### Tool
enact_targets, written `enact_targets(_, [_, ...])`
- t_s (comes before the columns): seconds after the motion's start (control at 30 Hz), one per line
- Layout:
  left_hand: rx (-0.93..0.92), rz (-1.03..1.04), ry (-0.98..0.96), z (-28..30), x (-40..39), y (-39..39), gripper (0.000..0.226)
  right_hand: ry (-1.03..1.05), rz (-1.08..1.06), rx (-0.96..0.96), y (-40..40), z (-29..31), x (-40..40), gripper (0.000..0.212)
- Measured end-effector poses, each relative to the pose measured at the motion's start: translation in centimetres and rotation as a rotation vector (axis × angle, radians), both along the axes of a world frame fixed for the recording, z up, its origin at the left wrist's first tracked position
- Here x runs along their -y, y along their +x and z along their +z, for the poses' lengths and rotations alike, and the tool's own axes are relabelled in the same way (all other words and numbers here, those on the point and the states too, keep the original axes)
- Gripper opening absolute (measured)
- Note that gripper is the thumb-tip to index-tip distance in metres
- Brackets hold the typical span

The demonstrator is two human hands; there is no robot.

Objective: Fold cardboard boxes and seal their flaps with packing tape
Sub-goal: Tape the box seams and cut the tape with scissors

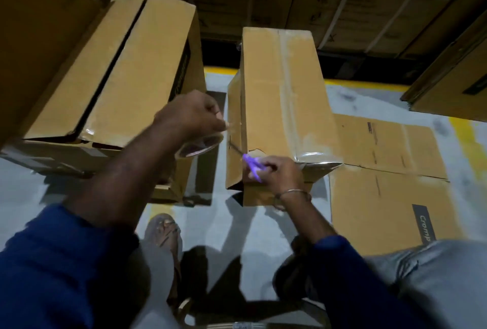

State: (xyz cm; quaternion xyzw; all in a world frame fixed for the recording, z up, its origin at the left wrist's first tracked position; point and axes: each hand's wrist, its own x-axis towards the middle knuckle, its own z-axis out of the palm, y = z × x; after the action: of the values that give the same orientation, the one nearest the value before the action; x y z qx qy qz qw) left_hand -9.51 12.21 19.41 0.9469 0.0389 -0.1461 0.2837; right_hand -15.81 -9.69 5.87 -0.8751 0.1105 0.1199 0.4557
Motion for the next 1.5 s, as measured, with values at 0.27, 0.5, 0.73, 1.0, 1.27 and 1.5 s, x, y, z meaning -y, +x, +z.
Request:
enact_targets(0.27, [-0.176,-0.077,-0.116,0.6,-0.8,-0.5,0.016,-0.581,-0.126,0.102,9.4,2.5,5.4,0.018])
enact_targets(0.5, [-0.115,-0.065,-0.086,-0.7,-0.9,1.3,0.019,-0.865,0.161,0.066,13.9,1.4,2.9,0.021])
enact_targets(0.73, [-0.084,-0.084,-0.102,0.0,-1.3,2.1,0.017,-0.705,0.316,0.398,9.9,0.6,1.5,0.013])
enact_targets(1.0, [-0.079,-0.111,-0.151,0.3,-0.9,1.6,0.017,-0.685,0.766,0.339,5.8,-3.2,-1.3,0.029])
enact_targets(1.27, [-0.077,-0.133,-0.131,-0.2,-0.9,1.6,0.017,-0.963,0.784,0.383,4.3,-7.7,-2.1,0.02])
enact_targets(1.5, [-0.085,-0.126,-0.12,-0.8,-0.6,2.0,0.017,-0.61,0.538,0.453,2.7,-10.4,2.6,0.014])
